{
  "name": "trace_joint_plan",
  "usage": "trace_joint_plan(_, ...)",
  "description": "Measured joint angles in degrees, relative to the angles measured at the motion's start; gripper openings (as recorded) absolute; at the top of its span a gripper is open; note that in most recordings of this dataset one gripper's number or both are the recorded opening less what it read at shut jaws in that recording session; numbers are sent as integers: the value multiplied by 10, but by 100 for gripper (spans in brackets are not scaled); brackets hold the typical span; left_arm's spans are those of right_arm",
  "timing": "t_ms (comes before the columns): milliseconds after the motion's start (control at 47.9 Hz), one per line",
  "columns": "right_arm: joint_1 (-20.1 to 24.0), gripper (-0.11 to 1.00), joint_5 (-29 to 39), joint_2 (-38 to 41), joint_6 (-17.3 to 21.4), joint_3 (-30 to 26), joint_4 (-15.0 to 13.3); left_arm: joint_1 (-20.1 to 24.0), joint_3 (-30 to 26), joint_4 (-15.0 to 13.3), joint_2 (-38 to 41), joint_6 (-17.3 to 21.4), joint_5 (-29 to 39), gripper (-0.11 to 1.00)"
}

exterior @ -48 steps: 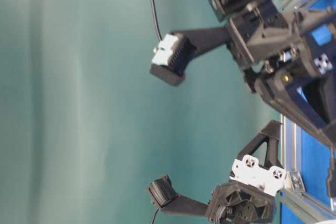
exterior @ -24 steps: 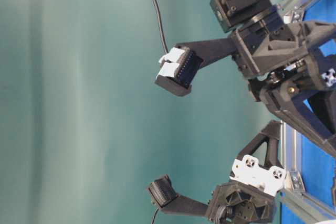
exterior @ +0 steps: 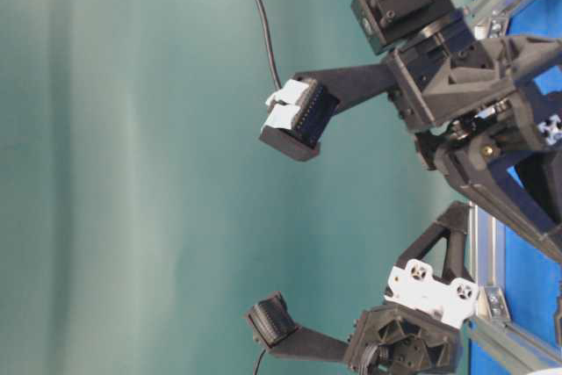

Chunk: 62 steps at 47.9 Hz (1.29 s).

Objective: Insert the wire through the string loop located on the left side.
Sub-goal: 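Move the right gripper left, bringing the plug to the white zip-tie loop, then push the plug through the white loop with the right gripper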

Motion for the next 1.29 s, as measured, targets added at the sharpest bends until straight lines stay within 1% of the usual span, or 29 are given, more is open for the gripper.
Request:
trace_joint_plan(1022, 0, 0, 0, -1, 0, 1, 0, 0, -1, 0, 0, 0, 0, 0)
trace_joint_plan(1293, 1, 0, 0, 10, 0, -18, 0, 1, -1, 0, 0, 0, 0, 0)
